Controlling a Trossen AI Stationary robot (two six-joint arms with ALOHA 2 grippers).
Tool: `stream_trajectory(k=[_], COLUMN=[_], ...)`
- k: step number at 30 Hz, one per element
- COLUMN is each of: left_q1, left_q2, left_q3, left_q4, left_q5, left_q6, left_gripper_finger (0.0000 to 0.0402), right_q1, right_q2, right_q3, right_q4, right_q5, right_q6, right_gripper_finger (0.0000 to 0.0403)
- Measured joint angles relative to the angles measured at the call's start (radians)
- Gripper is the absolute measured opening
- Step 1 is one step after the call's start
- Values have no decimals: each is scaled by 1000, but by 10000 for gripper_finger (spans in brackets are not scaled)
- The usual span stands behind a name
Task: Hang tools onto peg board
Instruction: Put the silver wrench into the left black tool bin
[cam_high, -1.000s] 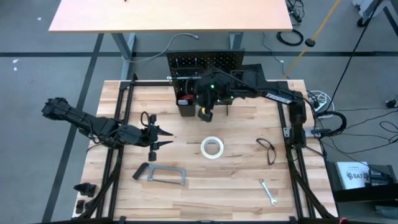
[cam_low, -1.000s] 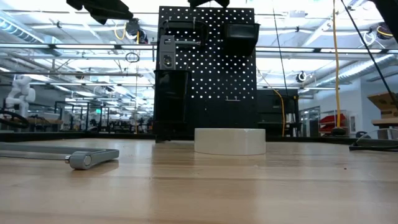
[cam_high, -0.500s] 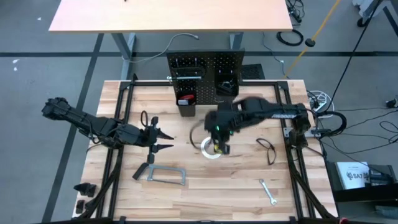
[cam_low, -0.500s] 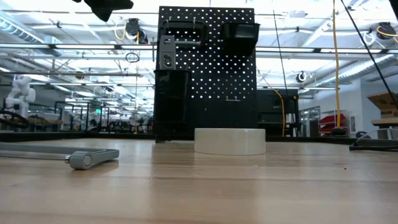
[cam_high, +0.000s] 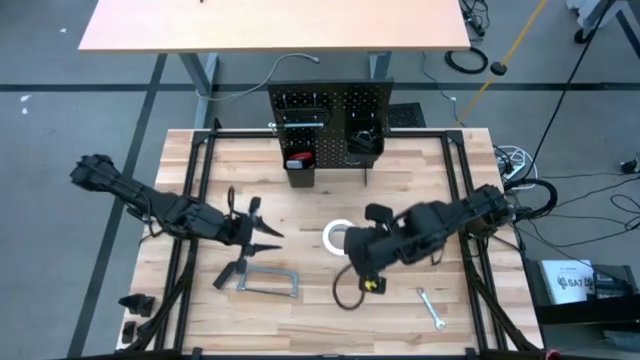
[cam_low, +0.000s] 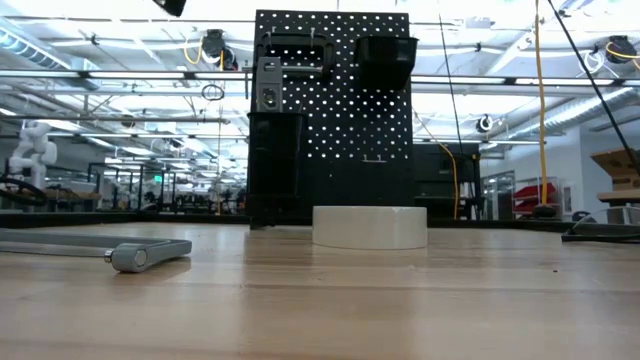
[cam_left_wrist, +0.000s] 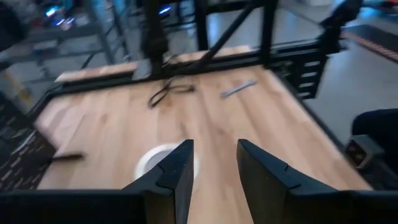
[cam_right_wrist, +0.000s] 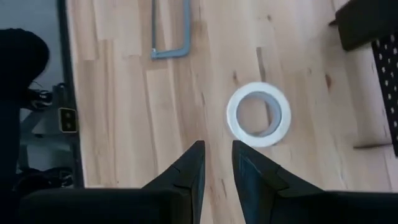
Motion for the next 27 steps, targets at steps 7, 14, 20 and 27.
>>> stream_trajectory(k=[7, 14, 20, 27], left_q1=[-5, -5, -6, -27], left_q2=[120, 196, 222, 243], left_q3=[0, 0, 0, 0], left_q4=[86, 78, 75, 70], left_q5=[48, 56, 99, 109], left_q6=[29, -2, -47, -52], left_gripper_finger=[127, 127, 127, 127], right_q1=[76, 118, 148, 157], right_q2=[1, 2, 2, -76], right_q3=[-167, -395, -589, -775], right_q4=[15, 40, 146, 252], right_q5=[30, -109, -298, -346], right_q6=[170, 388, 476, 553], right_gripper_finger=[73, 73, 73, 72])
